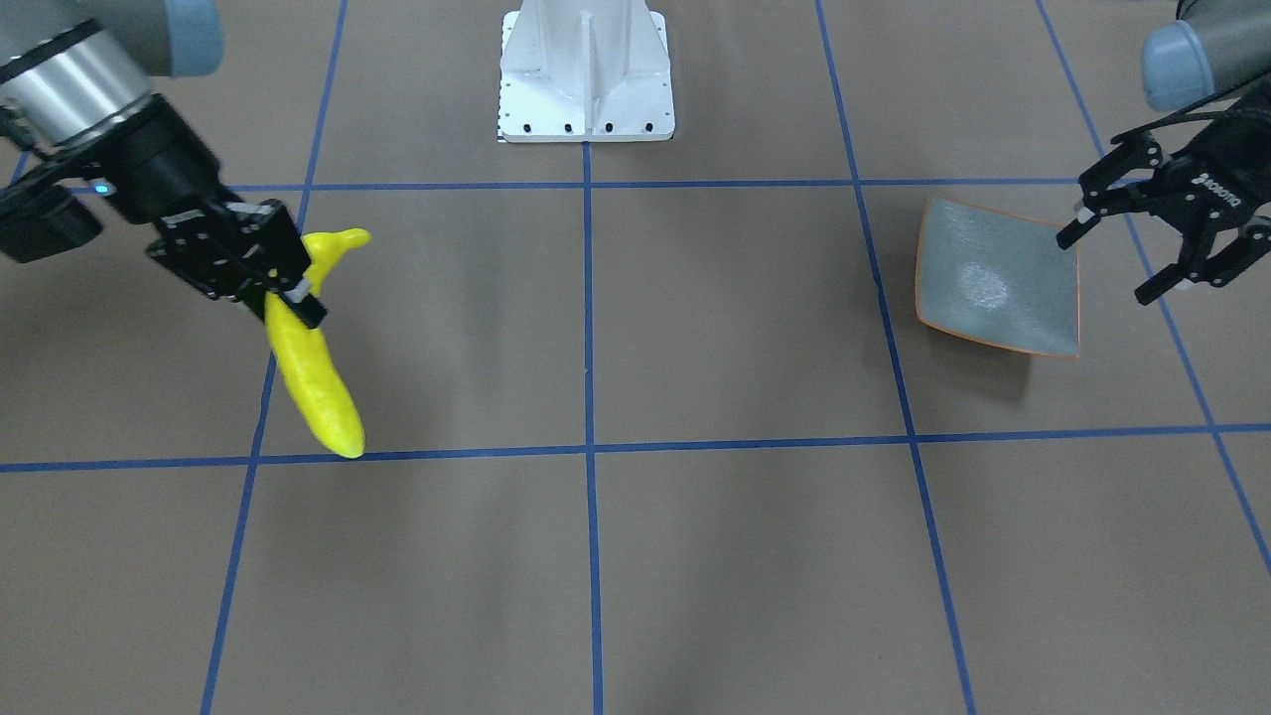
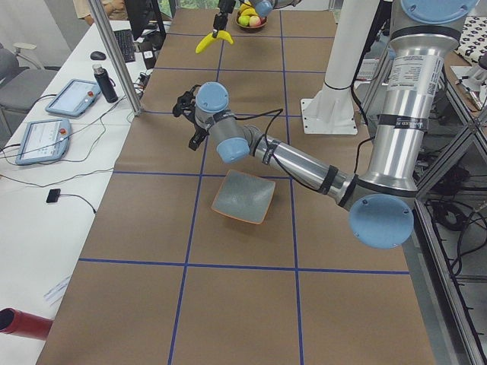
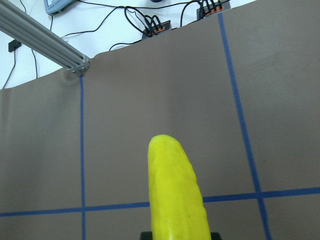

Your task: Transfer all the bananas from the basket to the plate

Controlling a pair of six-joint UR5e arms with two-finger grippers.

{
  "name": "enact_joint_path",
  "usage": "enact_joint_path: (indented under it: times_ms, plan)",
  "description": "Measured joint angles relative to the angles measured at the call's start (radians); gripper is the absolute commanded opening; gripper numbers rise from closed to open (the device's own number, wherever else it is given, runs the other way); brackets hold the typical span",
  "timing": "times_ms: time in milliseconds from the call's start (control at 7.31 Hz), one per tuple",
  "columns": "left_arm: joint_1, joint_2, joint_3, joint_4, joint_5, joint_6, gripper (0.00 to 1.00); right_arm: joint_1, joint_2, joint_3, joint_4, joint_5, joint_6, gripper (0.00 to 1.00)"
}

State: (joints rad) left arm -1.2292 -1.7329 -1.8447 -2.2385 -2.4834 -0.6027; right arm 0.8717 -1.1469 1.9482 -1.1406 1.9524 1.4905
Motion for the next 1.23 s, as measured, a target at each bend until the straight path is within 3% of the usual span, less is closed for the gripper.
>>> enact_joint_path:
  times_ms: [274,410,821,1231]
  plan:
    - [0.097,-0.077,-0.001,-0.060,0.000,-0.189,1.00,-0.179,0.076,0.006,-0.014,-0.228,0.134,0.00]
    - [0.142,-0.119,-0.002,-0.070,0.000,-0.268,1.00,-0.234,0.123,0.007,-0.058,-0.289,0.167,0.00]
    - [0.249,-0.215,0.002,-0.074,0.004,-0.361,1.00,-0.320,0.275,-0.003,-0.247,-0.367,0.256,0.00]
    - [0.341,-0.249,0.001,-0.089,0.001,-0.366,1.00,-0.359,0.347,-0.036,-0.278,-0.393,0.315,0.00]
